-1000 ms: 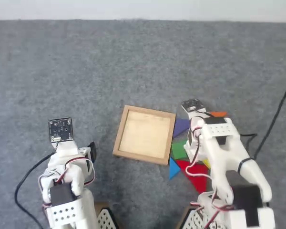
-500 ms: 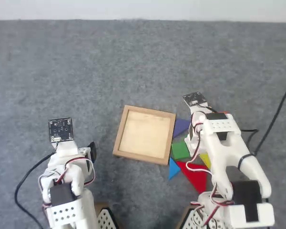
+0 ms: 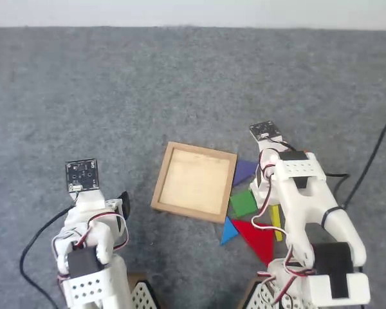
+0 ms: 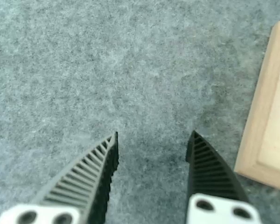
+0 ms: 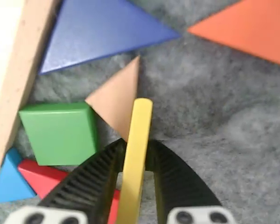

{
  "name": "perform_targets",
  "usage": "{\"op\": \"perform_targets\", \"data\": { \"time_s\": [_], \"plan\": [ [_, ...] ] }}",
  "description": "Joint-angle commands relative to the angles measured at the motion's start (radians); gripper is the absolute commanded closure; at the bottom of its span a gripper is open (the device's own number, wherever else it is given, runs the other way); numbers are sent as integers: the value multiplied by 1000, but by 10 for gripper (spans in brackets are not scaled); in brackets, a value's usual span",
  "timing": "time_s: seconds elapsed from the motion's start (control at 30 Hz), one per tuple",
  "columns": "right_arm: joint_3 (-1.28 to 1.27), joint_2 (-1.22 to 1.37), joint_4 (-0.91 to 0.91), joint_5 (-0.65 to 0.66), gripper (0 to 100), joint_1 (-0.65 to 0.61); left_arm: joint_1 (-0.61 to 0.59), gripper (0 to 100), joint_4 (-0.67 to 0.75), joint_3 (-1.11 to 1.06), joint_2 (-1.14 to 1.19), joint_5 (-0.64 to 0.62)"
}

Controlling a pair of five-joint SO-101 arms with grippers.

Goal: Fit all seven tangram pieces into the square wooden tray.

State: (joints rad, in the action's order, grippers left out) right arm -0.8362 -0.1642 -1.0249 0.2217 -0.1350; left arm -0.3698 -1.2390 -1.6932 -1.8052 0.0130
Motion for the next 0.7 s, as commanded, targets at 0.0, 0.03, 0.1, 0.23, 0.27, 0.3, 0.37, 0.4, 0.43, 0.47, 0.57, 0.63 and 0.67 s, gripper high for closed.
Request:
{"op": "perform_targets", "data": {
  "time_s": [0.0, 0.03, 0.1, 0.23, 0.27, 0.3, 0.37, 0.4, 0.43, 0.47, 0.57, 0.63, 0.67],
  "plan": [
    [43, -7, 7, -6, 929, 4, -5, 766, -5, 10, -18, 6],
    [43, -8, 7, -5, 929, 4, -5, 766, -5, 10, -18, 6],
    [43, -10, 5, -2, 935, 4, -5, 766, -5, 10, -18, 6],
    [52, -16, 5, 0, 963, 4, -5, 766, -5, 10, -18, 6],
    [68, -16, 2, 0, 963, 4, -5, 766, -5, 10, -18, 6],
    [89, -13, -18, 0, 964, 4, -5, 766, -5, 10, -18, 6],
    [146, -15, -76, 0, 965, 4, -5, 766, -5, 10, -18, 6],
    [181, -15, -108, -2, 965, 2, -5, 766, -5, 10, -18, 6],
    [221, -12, -140, -3, 965, 2, -5, 766, -5, 10, -18, 6],
    [264, -8, -170, -6, 965, 2, -5, 766, -5, 10, -18, 6],
    [382, -5, -251, -9, 965, -4, -5, 766, -5, 10, -18, 6],
    [446, -5, -294, -9, 965, -5, -5, 766, -5, 10, -18, 6],
    [473, -5, -309, -9, 965, -5, -5, 766, -5, 10, -18, 6]
  ]
}}
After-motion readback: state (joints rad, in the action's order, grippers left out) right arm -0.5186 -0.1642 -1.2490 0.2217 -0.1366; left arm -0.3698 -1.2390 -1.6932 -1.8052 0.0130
